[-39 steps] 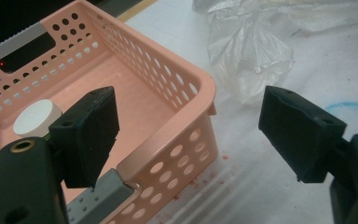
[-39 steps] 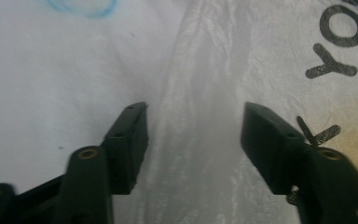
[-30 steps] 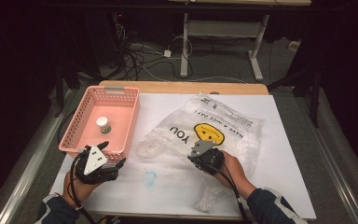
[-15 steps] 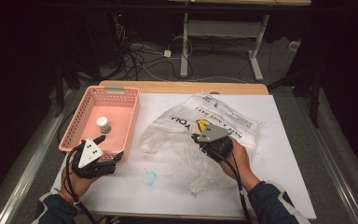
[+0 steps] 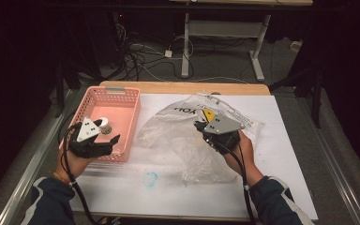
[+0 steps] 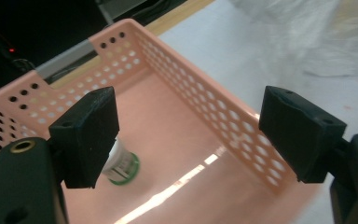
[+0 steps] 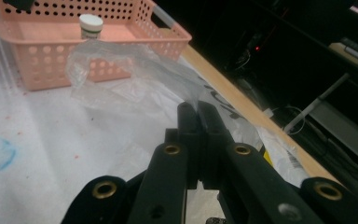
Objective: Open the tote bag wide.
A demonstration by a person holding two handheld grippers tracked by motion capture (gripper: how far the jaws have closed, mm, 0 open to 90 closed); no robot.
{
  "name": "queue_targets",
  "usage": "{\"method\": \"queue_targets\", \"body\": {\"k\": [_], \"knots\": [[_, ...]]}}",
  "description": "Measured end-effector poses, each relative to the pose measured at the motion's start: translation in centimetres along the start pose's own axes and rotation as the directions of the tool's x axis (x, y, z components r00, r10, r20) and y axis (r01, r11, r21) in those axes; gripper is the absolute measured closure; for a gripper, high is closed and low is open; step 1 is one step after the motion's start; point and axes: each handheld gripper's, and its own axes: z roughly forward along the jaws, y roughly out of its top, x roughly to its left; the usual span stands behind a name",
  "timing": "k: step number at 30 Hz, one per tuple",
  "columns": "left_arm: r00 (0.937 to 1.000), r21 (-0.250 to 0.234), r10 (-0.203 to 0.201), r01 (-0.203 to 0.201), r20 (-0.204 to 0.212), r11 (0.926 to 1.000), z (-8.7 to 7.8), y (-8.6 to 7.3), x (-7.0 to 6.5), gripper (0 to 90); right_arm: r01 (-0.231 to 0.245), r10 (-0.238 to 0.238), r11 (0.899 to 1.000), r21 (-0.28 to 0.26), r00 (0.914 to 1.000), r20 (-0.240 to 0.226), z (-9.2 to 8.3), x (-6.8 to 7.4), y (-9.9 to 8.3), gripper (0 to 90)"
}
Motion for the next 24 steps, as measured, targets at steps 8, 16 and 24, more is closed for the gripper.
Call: {"method": "queue_targets", "body": {"k": [8, 16, 24], "knots": [[0.9982, 0.076, -0.055, 0.056, -0.023, 0.9955, 3.3, 0.9, 3.2, 19.5, 0.017, -0.016, 1.000, 0.011, 0.9998, -0.014, 0.9, 0.4, 0.2, 90.0], [0.9863, 0.251, -0.147, 0.161, -0.074, 0.9545, 6.4, 0.4, 6.4, 21.9, 0.018, -0.015, 0.999, 0.036, 0.9972, -0.074, 1.4, 0.5, -0.9, 90.0], [0.9796, 0.389, -0.200, 0.192, -0.020, 0.9011, 8.5, -0.3, 7.8, 34.9, 0.019, -0.015, 0.999, 0.049, 0.9965, -0.082, 1.6, 0.4, -1.3, 90.0]]}}
